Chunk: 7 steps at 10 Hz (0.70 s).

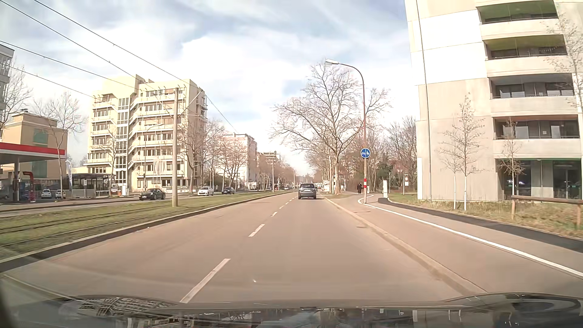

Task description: Follow the waypoints while adhering to traffic rules and regulations

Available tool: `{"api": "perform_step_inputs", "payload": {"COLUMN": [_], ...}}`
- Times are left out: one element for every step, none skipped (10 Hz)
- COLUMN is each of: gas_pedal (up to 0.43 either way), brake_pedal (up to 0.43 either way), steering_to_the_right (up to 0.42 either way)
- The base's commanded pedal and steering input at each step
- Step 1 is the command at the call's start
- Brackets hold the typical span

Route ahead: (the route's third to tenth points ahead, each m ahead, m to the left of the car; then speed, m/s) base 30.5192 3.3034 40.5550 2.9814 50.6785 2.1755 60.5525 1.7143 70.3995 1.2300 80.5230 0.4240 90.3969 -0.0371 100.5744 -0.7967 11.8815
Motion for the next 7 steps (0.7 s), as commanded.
{"api": "perform_step_inputs", "payload": {"gas_pedal": [0.079,0.079,0.079,0.079,0.079,0.079,0.079], "brake_pedal": [0.000,0.000,0.000,0.000,0.000,0.000,0.000], "steering_to_the_right": [0.009,0.009,0.009,0.007,0.006,0.005,0.004]}}
